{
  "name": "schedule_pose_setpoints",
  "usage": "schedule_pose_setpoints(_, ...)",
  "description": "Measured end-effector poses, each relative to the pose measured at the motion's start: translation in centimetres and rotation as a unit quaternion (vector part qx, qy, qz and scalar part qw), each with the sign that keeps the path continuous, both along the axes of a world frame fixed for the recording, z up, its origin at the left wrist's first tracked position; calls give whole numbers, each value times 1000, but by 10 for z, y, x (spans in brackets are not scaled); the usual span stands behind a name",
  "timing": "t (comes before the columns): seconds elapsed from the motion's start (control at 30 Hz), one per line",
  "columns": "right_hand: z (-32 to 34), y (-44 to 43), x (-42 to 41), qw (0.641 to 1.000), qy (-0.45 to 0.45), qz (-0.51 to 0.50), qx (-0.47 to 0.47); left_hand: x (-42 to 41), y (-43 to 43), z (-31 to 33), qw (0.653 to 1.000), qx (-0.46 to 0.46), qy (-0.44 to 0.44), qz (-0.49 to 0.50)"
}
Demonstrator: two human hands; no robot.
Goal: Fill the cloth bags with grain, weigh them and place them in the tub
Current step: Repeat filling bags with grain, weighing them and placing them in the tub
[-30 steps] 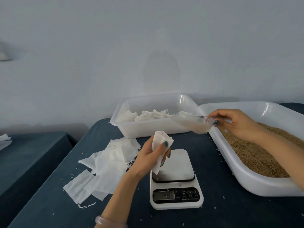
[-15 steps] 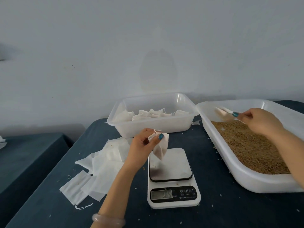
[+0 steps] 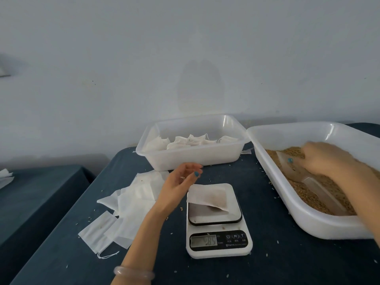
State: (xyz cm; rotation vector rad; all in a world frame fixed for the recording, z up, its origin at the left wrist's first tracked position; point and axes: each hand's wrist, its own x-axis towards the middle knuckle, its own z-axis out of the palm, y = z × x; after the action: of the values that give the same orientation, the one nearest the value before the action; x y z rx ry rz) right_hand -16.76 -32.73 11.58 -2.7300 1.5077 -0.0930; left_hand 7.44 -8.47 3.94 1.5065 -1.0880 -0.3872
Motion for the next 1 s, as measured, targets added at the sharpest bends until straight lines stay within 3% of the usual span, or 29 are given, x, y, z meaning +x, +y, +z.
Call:
schedule_pose_setpoints(0.07,3,27,14,979,-185,73,-55,0,2,1,999,-23,19,12)
schedule_pose_setpoints(0.13,5,62,30,947,-280,157,-23,0,3,2,998,-43,17,42)
schedule_pose_setpoints(0.3,-26,104,67,929,-299,206,73,11,0,-6,984,-33,5,174)
schedule_pose_setpoints(0.43,-79,88,82,938,-317,93,109,25,-5,-21,966,35,10,254)
schedule_pose_setpoints(0.53,-113,71,80,936,-337,20,104,29,-9,-29,961,68,11,269)
schedule_pose_setpoints(0.63,-126,64,79,926,-363,46,99,28,-10,-31,956,95,-3,277)
schedule_pose_setpoints(1.0,-130,65,76,938,-330,64,89,21,-7,-29,961,106,-24,255)
